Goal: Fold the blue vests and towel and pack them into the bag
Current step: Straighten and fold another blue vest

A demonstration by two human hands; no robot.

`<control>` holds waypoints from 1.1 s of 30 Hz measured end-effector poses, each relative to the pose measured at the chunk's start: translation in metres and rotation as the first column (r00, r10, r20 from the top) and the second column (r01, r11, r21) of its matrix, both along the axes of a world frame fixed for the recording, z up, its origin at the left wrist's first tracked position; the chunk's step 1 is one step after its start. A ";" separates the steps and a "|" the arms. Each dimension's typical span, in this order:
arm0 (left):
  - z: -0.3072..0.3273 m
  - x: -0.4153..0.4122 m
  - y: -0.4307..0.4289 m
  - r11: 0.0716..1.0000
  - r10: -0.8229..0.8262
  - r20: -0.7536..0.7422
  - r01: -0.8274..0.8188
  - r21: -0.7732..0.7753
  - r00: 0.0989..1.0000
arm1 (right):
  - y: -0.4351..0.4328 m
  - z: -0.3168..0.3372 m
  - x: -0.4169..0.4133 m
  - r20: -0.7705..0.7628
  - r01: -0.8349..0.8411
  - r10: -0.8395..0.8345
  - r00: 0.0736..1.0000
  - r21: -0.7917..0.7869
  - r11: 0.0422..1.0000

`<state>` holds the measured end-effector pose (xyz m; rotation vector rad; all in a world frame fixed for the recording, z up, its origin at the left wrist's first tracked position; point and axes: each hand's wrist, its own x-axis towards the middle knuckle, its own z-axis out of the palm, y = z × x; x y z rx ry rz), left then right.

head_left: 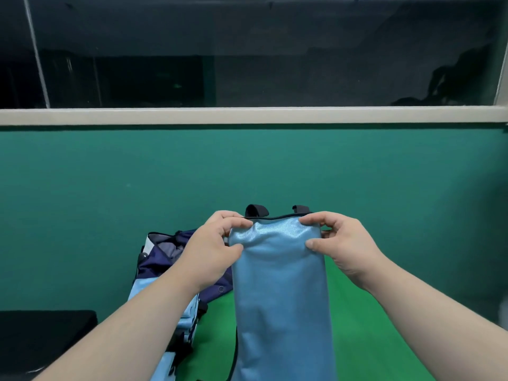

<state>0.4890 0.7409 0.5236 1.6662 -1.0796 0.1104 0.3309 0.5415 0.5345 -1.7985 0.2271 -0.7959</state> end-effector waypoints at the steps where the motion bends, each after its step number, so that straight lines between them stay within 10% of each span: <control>1: 0.000 0.008 -0.006 1.000 0.015 0.017 -0.015 0.023 1.000 | -0.005 -0.001 0.008 -0.013 0.014 -0.014 1.000 -0.001 1.000; 12: 0.125 0.071 -0.066 0.991 0.114 0.308 -0.087 -0.100 0.944 | -0.046 0.118 0.072 0.190 0.187 -0.164 0.968 -0.110 0.976; 18: 0.085 0.050 -0.053 0.985 0.118 0.480 -0.042 -0.167 0.869 | -0.039 0.085 0.043 0.222 0.122 -0.103 0.970 -0.072 0.990; 33: -0.213 -0.068 0.015 0.954 0.046 -0.185 0.011 0.298 0.982 | 0.018 -0.214 -0.058 -0.334 0.187 -0.158 0.929 0.056 0.981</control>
